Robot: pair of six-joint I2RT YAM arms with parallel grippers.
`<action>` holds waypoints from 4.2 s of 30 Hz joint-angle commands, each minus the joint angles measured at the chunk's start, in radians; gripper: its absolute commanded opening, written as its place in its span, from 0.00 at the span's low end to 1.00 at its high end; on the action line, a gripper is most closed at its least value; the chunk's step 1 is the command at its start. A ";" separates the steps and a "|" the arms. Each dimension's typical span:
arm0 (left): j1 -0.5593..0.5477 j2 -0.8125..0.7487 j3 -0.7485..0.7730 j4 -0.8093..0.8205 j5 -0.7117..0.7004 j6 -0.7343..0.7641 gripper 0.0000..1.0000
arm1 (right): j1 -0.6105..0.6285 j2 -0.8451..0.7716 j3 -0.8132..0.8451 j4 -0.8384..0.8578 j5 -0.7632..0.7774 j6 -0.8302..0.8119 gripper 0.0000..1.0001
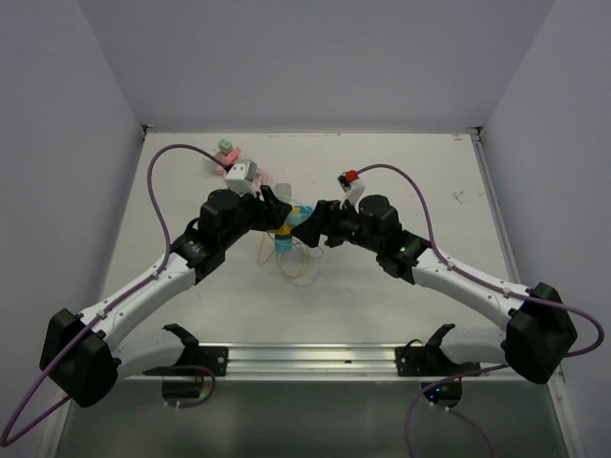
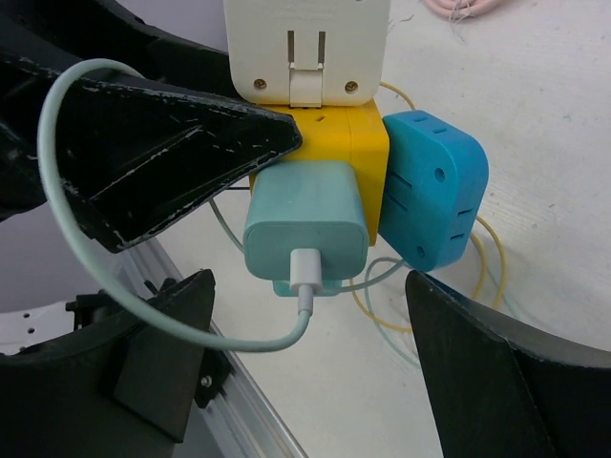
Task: Pull the plug off the socket
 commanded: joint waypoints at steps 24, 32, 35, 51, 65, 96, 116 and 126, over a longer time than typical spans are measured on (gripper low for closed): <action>0.001 -0.033 -0.031 0.178 0.015 -0.025 0.00 | 0.018 0.104 0.064 0.137 -0.006 0.077 0.57; 0.002 -0.040 -0.058 0.155 -0.116 -0.007 0.00 | 0.023 0.086 0.059 0.103 0.014 0.087 0.00; 0.001 -0.038 -0.081 0.152 -0.222 0.013 0.00 | 0.021 0.061 0.057 0.064 0.034 0.090 0.00; 0.023 0.000 -0.156 0.146 -0.440 0.142 0.00 | -0.015 -0.040 0.065 -0.133 0.008 0.071 0.00; 0.057 -0.015 -0.107 0.106 -0.350 0.177 0.00 | -0.216 -0.141 0.084 -0.294 0.036 -0.030 0.00; 0.071 0.177 -0.072 0.112 -0.078 0.148 0.00 | -0.321 0.230 -0.016 -0.142 0.257 -0.302 0.13; 0.071 0.338 0.041 0.016 -0.055 0.211 0.48 | -0.282 0.227 -0.136 -0.191 0.235 -0.216 0.50; 0.071 0.372 0.103 -0.030 -0.006 0.180 0.80 | -0.278 0.086 -0.162 -0.228 0.175 -0.210 0.80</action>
